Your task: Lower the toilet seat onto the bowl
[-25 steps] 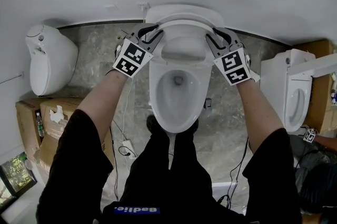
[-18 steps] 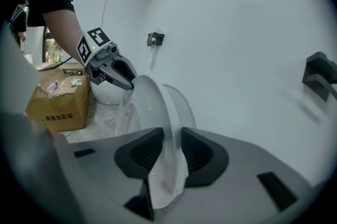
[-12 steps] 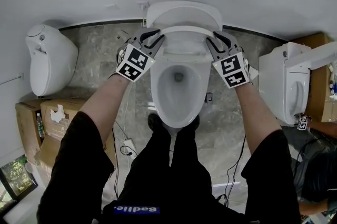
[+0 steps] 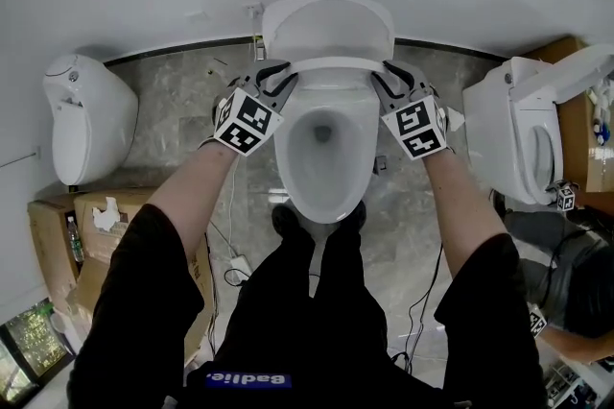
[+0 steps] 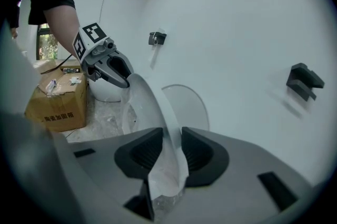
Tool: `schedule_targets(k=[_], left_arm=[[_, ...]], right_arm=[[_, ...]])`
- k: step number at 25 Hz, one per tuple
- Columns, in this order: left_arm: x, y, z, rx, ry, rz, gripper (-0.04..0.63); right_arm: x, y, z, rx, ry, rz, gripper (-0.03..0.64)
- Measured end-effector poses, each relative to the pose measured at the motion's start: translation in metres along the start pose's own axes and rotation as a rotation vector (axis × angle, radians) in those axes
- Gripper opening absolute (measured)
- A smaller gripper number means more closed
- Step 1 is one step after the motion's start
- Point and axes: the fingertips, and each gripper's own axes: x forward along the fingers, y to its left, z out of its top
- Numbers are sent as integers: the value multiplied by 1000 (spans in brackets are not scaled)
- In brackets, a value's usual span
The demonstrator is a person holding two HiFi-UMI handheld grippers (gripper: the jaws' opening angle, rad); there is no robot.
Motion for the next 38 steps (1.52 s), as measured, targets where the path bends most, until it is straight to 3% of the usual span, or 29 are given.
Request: schedule_targets(k=[12,23,27,38], left_arm=[[-21,-39,-8,0,46,89,84],[-46,-97,-30,-9,118,160,86],[-55,-118,-41,5,127,149,92],[-73,-176,-73,141,145,38,112]], right_arm=[[-31,31,-13,-66,-27,-25,120],[-67,83,-41,-174,-57,68,110],[-77,103,-53,-191,-49,72,110],[-100,157,-89,-238,61,21,115]])
